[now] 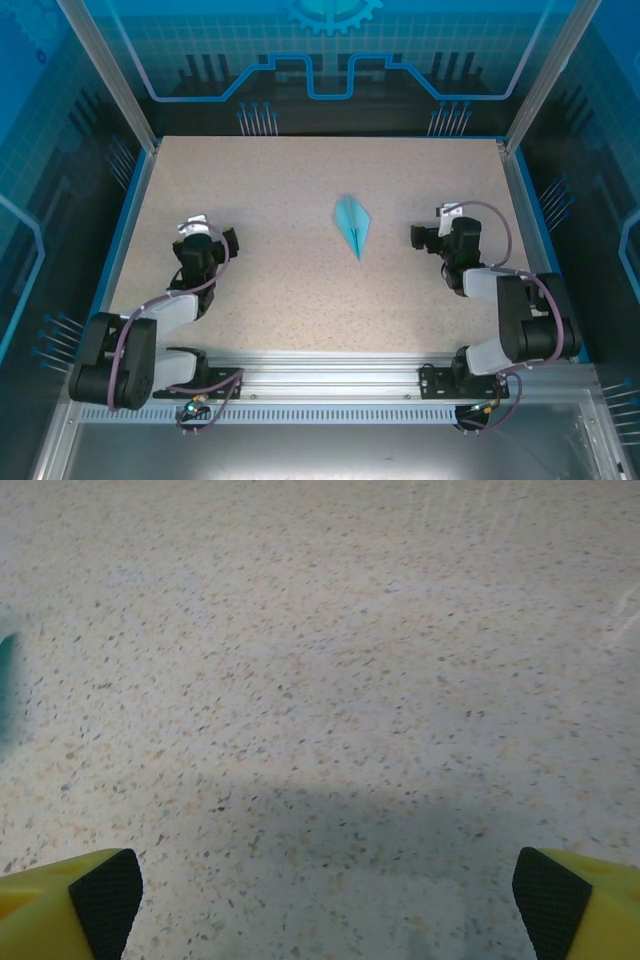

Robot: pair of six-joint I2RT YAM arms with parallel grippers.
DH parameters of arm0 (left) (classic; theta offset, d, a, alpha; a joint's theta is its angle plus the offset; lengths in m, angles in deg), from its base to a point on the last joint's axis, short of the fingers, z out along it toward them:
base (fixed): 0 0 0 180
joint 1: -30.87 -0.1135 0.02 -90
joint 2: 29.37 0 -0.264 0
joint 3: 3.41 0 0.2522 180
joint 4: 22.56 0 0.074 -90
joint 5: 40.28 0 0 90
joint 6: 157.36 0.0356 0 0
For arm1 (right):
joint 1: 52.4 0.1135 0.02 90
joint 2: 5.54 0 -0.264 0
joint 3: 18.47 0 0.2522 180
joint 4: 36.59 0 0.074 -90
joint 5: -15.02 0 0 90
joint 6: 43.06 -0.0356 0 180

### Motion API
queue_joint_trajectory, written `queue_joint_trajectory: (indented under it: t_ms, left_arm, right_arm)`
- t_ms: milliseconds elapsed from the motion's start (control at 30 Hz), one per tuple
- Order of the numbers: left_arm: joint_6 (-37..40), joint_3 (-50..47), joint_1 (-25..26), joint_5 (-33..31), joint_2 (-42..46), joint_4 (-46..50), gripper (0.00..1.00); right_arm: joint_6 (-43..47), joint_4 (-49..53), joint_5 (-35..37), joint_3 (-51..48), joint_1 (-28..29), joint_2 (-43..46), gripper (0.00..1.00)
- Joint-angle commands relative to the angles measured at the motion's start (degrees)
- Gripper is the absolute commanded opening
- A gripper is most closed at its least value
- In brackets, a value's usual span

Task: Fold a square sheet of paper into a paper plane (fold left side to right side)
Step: Reset both arms

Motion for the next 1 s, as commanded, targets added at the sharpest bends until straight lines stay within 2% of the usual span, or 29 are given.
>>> queue_joint_trajectory:
  t_ms: [0, 167, 200, 233, 300, 567, 667, 967]
  left_arm:
    - [2.56, 0.29, -2.09, 8.2, -3.02, -9.88, 0.98]
    - [2.4, -0.18, -4.66, 14.03, -14.37, -21.87, 0.99]
    - [3.24, 0.84, -4.69, 16.13, -14.87, -20.81, 0.99]
    - [3.23, 2.39, -4.67, 16.75, -13.8, -15.85, 0.99]
    - [3.62, 4.2, -4.35, 16.31, -14.38, -13.43, 0.99]
    - [5.35, 5.3, -2.6, 13.94, -14.79, -12.09, 0.99]
    - [6.69, 6.12, -2.37, 16.74, -14.82, -10.55, 0.99]
    - [6.72, 6.13, -2.37, 16.96, -14.83, -10.45, 0.98]
  right_arm:
    - [2.13, -7.98, -2.19, -1.12, 0.61, -0.76, 1.0]
    - [2.12, -7.86, -2.57, -1.08, 0.5, -0.77, 1.0]
    - [2.13, -7.85, -2.58, -1.09, 0.45, -0.82, 0.99]
    - [2.1, -7.77, -2.48, -1.08, 0.48, -0.79, 1.0]
    - [2.13, -7.59, -2.34, -0.9, 0.51, -0.79, 1.0]
    - [3.17, -7.15, -0.17, -0.58, 2.05, -0.98, 1.0]
    - [3.08, -7.14, -0.21, -0.55, 2.02, -0.95, 0.99]
    - [3.11, -6.98, -0.27, -0.5, 2.01, -0.97, 0.99]
